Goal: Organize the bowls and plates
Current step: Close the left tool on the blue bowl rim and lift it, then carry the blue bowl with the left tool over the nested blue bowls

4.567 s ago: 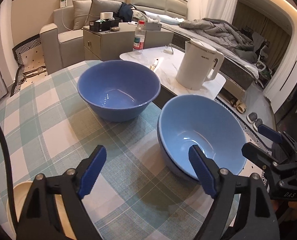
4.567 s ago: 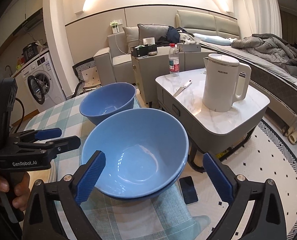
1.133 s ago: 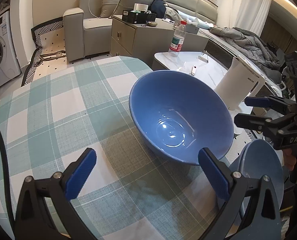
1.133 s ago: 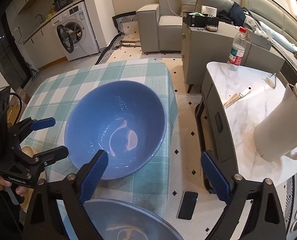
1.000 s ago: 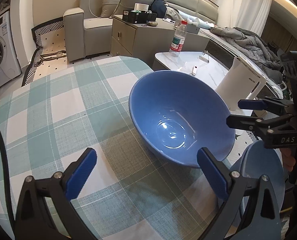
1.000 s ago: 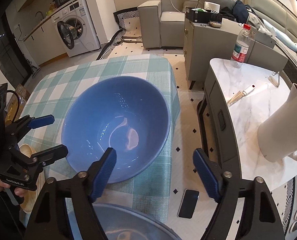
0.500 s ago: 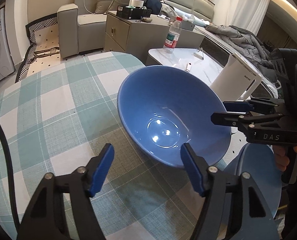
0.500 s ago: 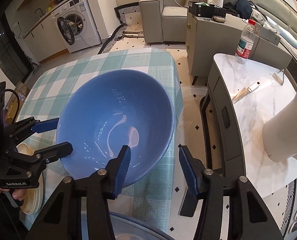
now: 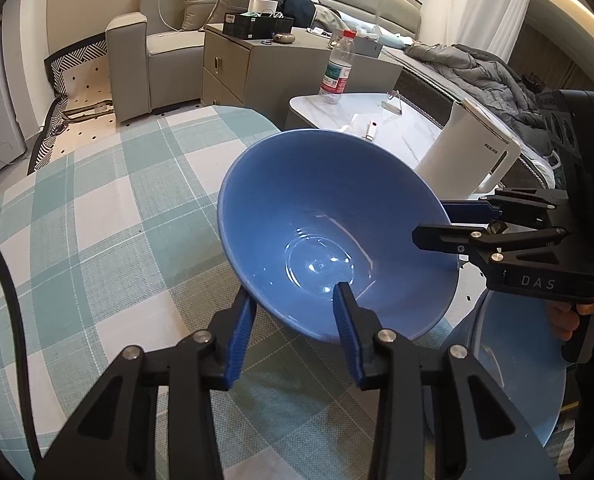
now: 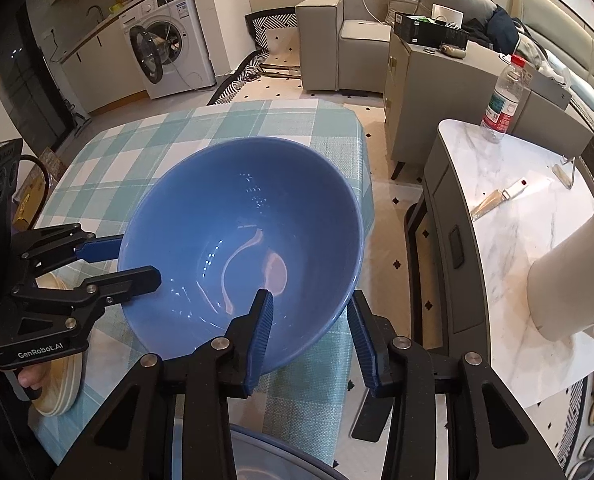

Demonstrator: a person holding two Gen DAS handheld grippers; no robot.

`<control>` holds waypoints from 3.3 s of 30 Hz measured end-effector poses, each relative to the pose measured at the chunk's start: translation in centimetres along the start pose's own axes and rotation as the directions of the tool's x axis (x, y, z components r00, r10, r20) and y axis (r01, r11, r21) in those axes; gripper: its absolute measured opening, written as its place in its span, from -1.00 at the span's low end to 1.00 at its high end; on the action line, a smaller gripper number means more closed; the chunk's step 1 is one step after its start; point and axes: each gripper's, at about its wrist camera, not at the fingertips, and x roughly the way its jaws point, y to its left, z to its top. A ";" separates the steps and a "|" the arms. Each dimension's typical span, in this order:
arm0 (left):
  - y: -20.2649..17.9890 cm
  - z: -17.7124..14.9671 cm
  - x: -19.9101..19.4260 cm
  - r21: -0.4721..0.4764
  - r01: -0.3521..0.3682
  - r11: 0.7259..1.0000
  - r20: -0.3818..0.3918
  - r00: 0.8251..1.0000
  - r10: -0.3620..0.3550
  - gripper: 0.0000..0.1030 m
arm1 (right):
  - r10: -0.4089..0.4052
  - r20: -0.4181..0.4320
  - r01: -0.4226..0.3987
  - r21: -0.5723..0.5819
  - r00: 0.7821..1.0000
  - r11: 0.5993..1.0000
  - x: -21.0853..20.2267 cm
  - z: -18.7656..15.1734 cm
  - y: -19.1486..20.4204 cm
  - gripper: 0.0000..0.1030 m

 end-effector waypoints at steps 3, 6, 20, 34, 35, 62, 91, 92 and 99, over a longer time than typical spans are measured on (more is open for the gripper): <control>-0.2 0.0 0.0 0.007 -0.016 1.000 -0.001 1.000 0.016 -0.26 | 0.001 0.008 -0.001 -0.008 1.000 1.000 -0.2 -0.1 0.1 -0.22; -0.3 -0.1 0.0 0.007 -0.022 1.000 0.000 1.000 0.022 -0.26 | -0.009 0.015 0.009 -0.017 1.000 1.000 -0.4 -0.3 0.4 -0.22; -1.0 0.1 -2.3 0.023 -0.044 0.999 0.054 0.998 0.042 -0.26 | -0.017 0.073 0.019 -0.029 0.997 0.999 -3.0 -0.8 1.2 -0.22; -2.1 -0.1 -5.6 0.038 -0.052 0.998 0.116 0.992 0.047 -0.26 | -0.034 0.139 0.039 -0.038 0.990 0.999 -6.4 -1.9 2.5 -0.22; -2.2 -0.2 -5.8 0.039 -0.053 0.998 0.120 0.992 0.048 -0.26 | -0.034 0.143 0.040 -0.038 0.989 0.998 -6.7 -2.0 2.6 -0.22; -4.8 -1.6 -11.1 0.095 -0.025 0.995 0.202 0.979 0.005 -0.26 | -0.085 0.261 0.089 -0.003 0.962 0.996 -15.3 -6.2 5.4 -0.21; -8.2 -3.4 -13.5 0.203 0.048 0.978 0.181 0.980 -0.086 -0.26 | -0.172 0.278 0.152 0.093 0.945 0.984 -20.5 -11.6 7.4 -0.21; -8.4 -3.4 -13.7 0.205 0.052 0.977 0.181 0.979 -0.090 -0.26 | -0.173 0.282 0.152 0.094 0.944 0.984 -20.8 -11.8 7.5 -0.21; -9.1 -4.2 -14.2 0.224 0.068 0.972 0.173 0.979 -0.108 -0.26 | -0.173 0.296 0.146 0.111 0.939 0.983 -22.0 -13.2 7.9 -0.21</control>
